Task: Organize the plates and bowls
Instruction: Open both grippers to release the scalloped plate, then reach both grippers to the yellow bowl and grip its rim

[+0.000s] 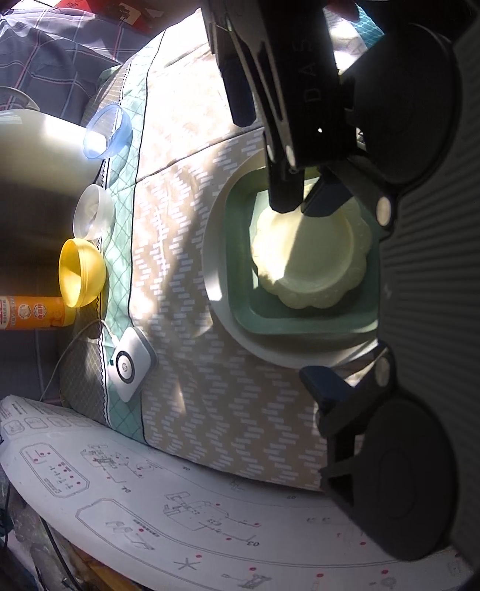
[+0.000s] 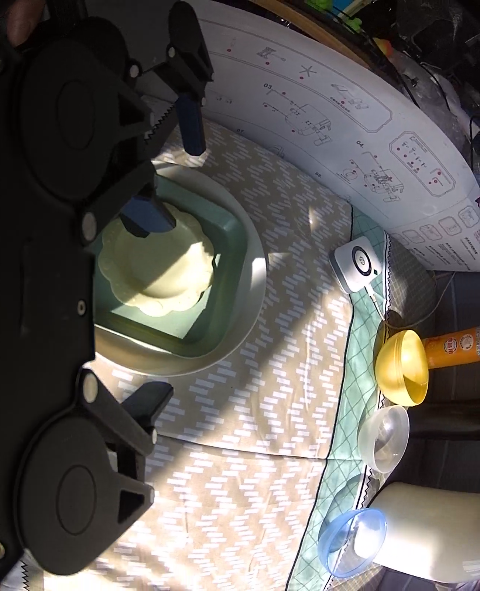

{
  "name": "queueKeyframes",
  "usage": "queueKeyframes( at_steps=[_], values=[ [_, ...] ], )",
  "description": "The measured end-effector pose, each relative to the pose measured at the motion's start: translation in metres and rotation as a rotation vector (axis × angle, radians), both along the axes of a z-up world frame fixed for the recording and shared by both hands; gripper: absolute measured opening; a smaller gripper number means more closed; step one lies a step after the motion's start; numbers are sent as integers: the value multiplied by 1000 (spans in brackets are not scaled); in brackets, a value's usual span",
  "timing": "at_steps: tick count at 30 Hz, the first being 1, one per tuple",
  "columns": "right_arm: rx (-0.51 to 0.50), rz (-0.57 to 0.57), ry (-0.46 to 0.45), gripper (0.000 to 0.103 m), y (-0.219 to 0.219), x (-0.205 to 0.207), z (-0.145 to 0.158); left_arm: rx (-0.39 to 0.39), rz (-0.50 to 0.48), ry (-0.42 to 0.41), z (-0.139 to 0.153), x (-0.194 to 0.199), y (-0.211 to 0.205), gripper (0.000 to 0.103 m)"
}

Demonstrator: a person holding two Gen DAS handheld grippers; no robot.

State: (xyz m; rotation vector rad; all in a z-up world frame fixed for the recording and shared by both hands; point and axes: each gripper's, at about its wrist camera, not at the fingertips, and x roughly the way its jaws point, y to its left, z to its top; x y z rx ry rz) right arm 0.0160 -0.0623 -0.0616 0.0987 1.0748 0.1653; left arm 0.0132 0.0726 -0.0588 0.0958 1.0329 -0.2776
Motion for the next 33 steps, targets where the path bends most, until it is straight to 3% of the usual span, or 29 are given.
queueKeyframes(
  at_steps=[1, 3, 12, 33],
  values=[
    [-1, -1, -14, 98, -2, -1, 4, -2, 12, -10, 3, 0, 1, 100],
    [-8, -3, -43, 103, -5, -3, 11, -5, 31, -23, 8, 1, 2, 103],
    [5, -48, -84, 103, -27, -3, 23, 6, 30, -48, 20, 9, -10, 103],
    [27, -181, -80, 103, -100, 12, 16, 38, -33, -34, 10, 56, -64, 103]
  ],
)
